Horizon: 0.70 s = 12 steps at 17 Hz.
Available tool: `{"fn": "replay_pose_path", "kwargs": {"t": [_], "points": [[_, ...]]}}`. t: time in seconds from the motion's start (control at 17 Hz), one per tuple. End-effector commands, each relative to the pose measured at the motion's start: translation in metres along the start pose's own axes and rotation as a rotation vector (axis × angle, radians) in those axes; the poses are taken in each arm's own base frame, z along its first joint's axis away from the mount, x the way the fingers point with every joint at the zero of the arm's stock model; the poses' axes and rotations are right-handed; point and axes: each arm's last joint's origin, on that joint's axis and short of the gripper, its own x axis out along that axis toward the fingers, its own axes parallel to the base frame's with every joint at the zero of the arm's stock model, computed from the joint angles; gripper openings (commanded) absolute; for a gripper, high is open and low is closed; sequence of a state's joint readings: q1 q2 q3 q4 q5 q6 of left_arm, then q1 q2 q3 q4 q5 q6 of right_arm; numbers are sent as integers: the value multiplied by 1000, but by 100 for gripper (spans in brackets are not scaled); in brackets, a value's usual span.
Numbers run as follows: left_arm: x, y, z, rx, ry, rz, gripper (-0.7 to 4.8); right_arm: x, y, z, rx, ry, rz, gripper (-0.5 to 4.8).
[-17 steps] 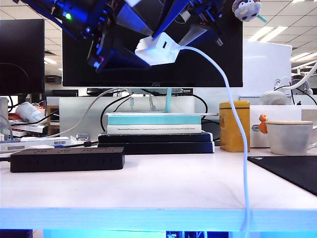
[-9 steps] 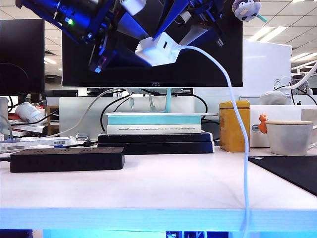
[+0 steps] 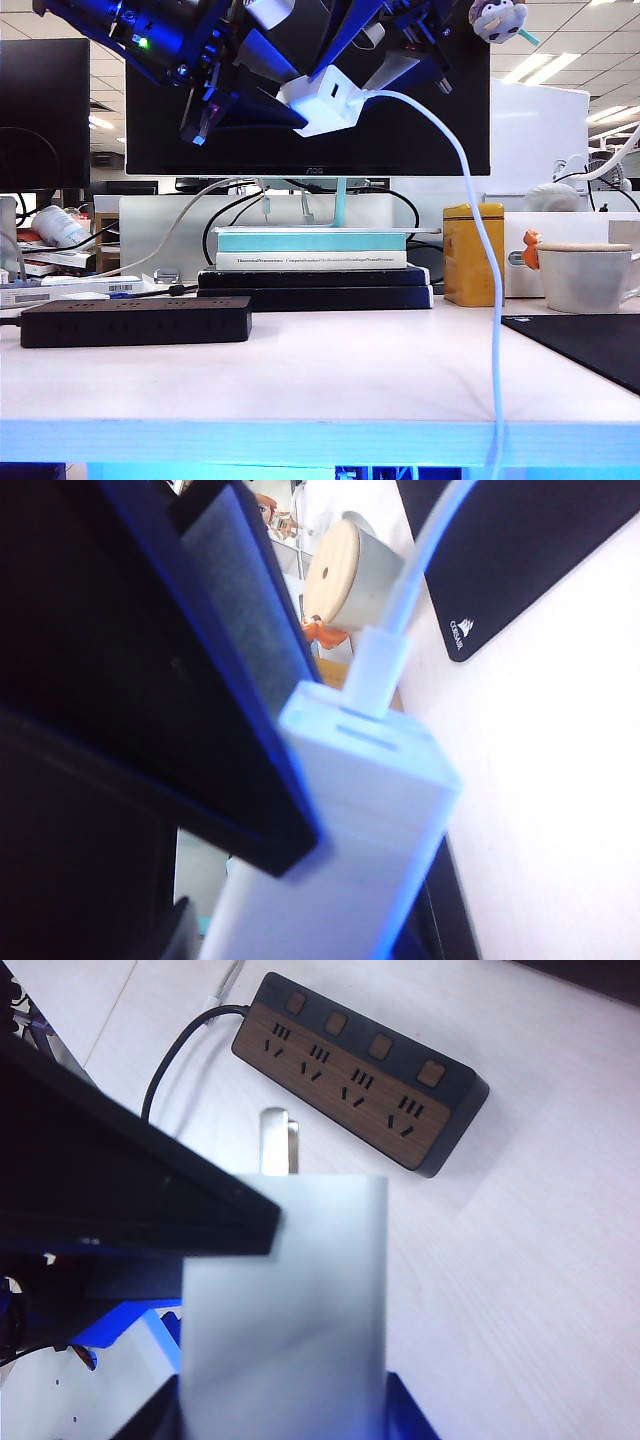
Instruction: Plug the white charger into the left socket.
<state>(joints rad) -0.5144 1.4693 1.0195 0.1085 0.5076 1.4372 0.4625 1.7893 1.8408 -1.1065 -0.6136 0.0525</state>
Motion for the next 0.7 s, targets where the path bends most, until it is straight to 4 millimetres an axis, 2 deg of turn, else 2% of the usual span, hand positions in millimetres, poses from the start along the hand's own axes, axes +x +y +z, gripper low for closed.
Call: {"fn": "replay_pose_path", "kwargs": {"t": [0.06, 0.12, 0.41, 0.47, 0.53, 0.59, 0.7], "points": [[0, 0, 1, -7, -13, -4, 236, -5, 4, 3, -26, -35, 16, 293], [0, 0, 1, -21, -13, -4, 236, -5, 4, 3, -26, -35, 16, 319], [0, 0, 1, -45, -32, -7, 236, -5, 4, 3, -27, -36, 16, 320], [0, 0, 1, -64, -31, -8, 236, -5, 4, 3, -30, -39, 16, 368], [0, 0, 1, -76, -32, -8, 236, -5, 4, 4, -33, -43, 16, 449], [0, 0, 1, -94, -35, -8, 236, -5, 4, 4, -36, -49, 15, 479], [0, 0, 1, -116, -38, -10, 236, -6, 4, 6, -45, -62, 9, 479]]}}
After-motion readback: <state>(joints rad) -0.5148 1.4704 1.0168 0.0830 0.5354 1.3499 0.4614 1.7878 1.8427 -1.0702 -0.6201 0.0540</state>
